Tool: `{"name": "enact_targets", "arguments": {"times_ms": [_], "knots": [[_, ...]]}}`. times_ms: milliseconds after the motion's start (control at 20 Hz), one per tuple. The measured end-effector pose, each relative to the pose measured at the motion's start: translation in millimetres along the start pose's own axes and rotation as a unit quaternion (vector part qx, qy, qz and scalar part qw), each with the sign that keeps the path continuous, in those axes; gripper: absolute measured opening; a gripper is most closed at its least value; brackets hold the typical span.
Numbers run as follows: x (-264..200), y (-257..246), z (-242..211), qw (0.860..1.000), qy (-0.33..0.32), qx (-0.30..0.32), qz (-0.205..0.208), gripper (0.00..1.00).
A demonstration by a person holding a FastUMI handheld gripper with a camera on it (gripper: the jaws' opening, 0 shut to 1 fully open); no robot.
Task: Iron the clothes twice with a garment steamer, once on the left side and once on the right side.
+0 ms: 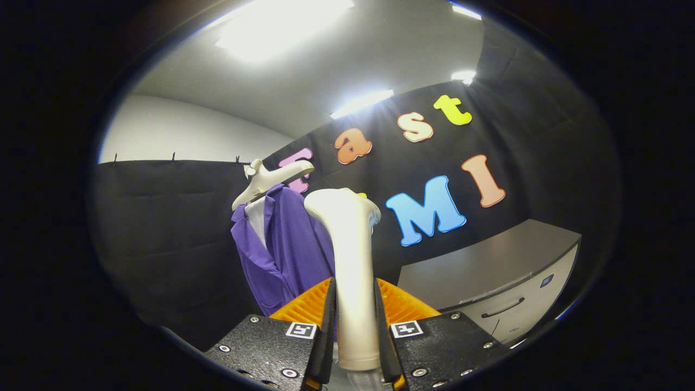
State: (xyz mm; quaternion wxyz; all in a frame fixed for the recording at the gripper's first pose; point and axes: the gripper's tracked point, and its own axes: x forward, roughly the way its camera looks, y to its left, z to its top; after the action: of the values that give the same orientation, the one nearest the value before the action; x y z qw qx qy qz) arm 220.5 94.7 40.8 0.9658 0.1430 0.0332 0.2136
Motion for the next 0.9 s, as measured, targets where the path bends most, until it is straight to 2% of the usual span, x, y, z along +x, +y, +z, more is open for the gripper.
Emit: {"name": "enact_targets", "arguments": {"times_ms": [350,500,900], "knots": [[-1.7,65.8,25.6,0.995,-0.070,-0.060,0.028,0.35],[5.5,84.9,33.4,0.993,-0.090,-0.070,0.026,0.35],[77.1,125.2,42.1,0.990,-0.095,-0.096,0.045,0.35]]}}
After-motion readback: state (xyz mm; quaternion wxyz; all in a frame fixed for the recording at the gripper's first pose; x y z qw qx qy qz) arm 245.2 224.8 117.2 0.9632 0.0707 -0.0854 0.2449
